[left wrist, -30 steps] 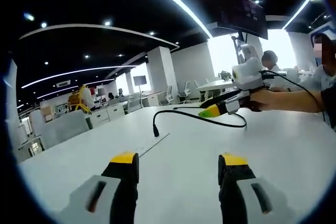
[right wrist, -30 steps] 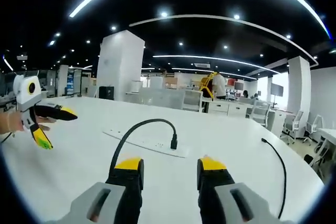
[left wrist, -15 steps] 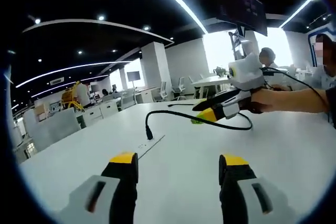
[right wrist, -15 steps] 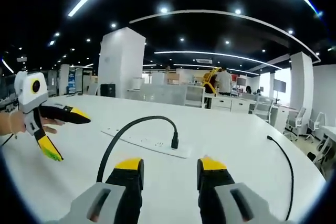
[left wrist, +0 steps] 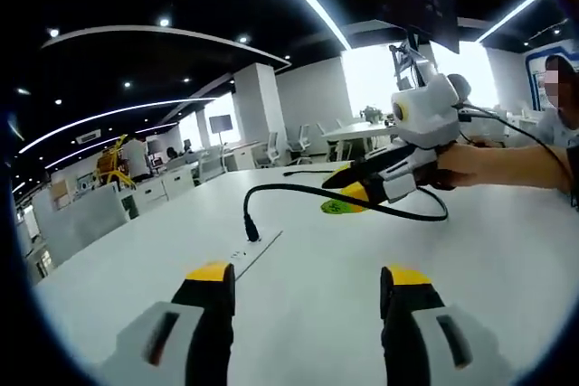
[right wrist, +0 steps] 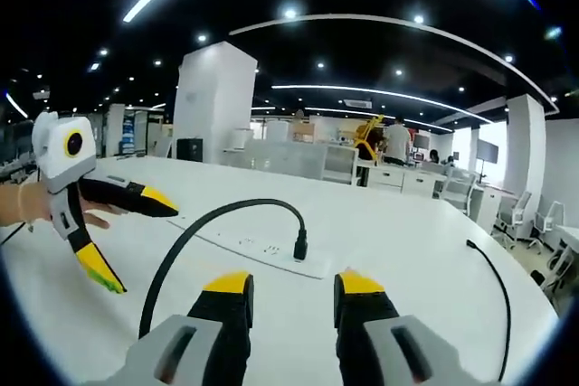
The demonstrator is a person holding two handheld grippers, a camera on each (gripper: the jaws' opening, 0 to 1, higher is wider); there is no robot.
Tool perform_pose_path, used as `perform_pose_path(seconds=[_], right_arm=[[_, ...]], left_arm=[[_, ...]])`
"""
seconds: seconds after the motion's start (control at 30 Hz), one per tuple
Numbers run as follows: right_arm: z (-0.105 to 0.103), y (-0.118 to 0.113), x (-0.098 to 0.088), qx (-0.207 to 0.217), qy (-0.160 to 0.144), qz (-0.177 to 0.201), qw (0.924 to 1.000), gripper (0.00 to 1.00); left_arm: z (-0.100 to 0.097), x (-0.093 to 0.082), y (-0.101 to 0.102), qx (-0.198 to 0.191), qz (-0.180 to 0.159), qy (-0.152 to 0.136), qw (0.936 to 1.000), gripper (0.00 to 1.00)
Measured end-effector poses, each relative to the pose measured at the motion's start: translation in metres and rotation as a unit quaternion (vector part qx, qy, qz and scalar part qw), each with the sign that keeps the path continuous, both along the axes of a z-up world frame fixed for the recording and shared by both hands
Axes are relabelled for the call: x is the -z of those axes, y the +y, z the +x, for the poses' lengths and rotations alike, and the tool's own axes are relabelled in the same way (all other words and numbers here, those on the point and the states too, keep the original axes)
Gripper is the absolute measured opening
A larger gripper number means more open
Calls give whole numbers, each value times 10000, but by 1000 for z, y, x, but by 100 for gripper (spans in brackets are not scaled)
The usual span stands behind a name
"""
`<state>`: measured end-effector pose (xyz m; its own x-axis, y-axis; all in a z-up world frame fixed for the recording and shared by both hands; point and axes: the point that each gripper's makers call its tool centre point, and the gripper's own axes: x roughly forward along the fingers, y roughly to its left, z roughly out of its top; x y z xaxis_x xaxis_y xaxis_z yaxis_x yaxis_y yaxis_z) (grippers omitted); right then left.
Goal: Locate the USB plug end of the data cable currently connected to the USB port on the desk. Grip the plug, withdraw it from the port, and place it onto the desktop.
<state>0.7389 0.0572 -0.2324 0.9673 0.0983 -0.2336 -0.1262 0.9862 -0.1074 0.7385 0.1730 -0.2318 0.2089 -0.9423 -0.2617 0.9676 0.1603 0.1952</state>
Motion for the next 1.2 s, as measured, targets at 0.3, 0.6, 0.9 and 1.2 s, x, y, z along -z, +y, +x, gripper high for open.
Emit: perform_pose_path(seconds=[0.3,0.6,0.9,1.2], right_arm=[[13,9,8,-90,180,64,9998,37],[27,15,11,-220,228,34,9995,37],[42,10,16,-257,280,125,9992,36],[53,9,20,-301,324,254,9987,34]], left_arm=[[8,7,-2,53,83,32,9999,66],[12,19,-7,162,295,104,9994,67],[28,23,-10,-10,381,149,9992,67],[42,21,-17,-141,393,227,9989,67]])
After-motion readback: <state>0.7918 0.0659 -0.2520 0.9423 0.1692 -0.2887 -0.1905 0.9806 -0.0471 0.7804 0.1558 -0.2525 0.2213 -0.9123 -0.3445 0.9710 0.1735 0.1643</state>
